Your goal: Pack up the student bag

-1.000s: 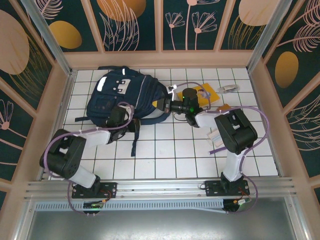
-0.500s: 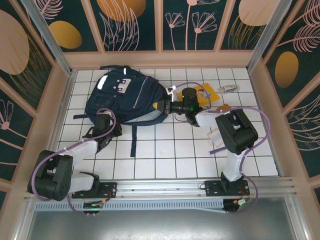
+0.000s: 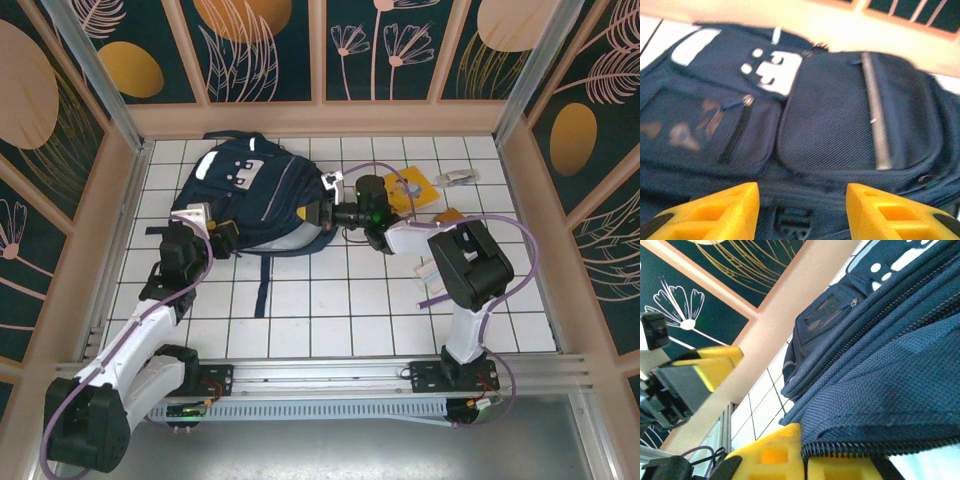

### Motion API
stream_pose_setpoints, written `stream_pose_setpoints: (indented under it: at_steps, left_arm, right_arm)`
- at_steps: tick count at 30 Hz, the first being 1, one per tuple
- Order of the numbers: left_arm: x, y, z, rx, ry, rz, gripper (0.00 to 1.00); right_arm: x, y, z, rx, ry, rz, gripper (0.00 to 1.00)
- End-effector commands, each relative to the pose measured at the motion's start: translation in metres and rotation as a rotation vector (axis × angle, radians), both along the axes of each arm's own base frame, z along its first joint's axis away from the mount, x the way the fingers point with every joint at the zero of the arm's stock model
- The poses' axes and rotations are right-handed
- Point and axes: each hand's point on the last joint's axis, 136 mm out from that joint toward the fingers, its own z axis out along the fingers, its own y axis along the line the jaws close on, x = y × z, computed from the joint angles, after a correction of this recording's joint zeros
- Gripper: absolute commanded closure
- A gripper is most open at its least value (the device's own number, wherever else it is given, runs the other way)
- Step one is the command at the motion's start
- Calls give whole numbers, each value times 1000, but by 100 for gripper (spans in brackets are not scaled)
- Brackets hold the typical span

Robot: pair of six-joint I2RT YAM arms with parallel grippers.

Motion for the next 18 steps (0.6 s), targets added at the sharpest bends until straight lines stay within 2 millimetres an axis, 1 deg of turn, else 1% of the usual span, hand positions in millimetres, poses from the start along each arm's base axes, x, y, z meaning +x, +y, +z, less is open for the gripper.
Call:
stream_pose_setpoints:
  at_steps: [1, 2, 4, 5, 6, 8, 10, 12, 14, 17, 18]
  left_arm:
    - [11, -27, 22, 4, -36, -158, 50]
    - [16, -34, 26, -6, -25, -190, 50]
    - [32, -47, 30, -32, 17, -219, 47]
    - [41, -52, 32, -44, 36, -222, 46]
    - [49, -61, 33, -46, 56, -251, 45]
    - [58, -86, 37, -7, 60, -359, 40]
    - [67, -112, 34, 79, 62, -425, 39]
    - [78, -133, 33, 126, 62, -452, 38]
    - [90, -146, 28, 127, 89, -430, 38]
    - [108, -160, 15, 138, 133, -393, 37]
    - [114, -162, 9, 150, 148, -380, 37]
  right_arm:
    - [9, -2, 22, -1, -45, -82, 76]
    - [18, -11, 12, -51, -19, -167, 72]
    - [31, -35, -13, -152, 32, -344, 68]
    - [34, -46, -23, -185, 61, -408, 67]
    - [36, -56, -29, -209, 82, -463, 65]
    - [41, -75, -33, -255, 102, -565, 63]
    - [47, -96, -34, -306, 121, -681, 61]
    - [51, -116, -40, -372, 177, -786, 59]
    - [53, -133, -45, -434, 220, -855, 58]
    - [53, -162, -52, -531, 249, -978, 58]
    - [53, -168, -52, -553, 246, -1004, 52]
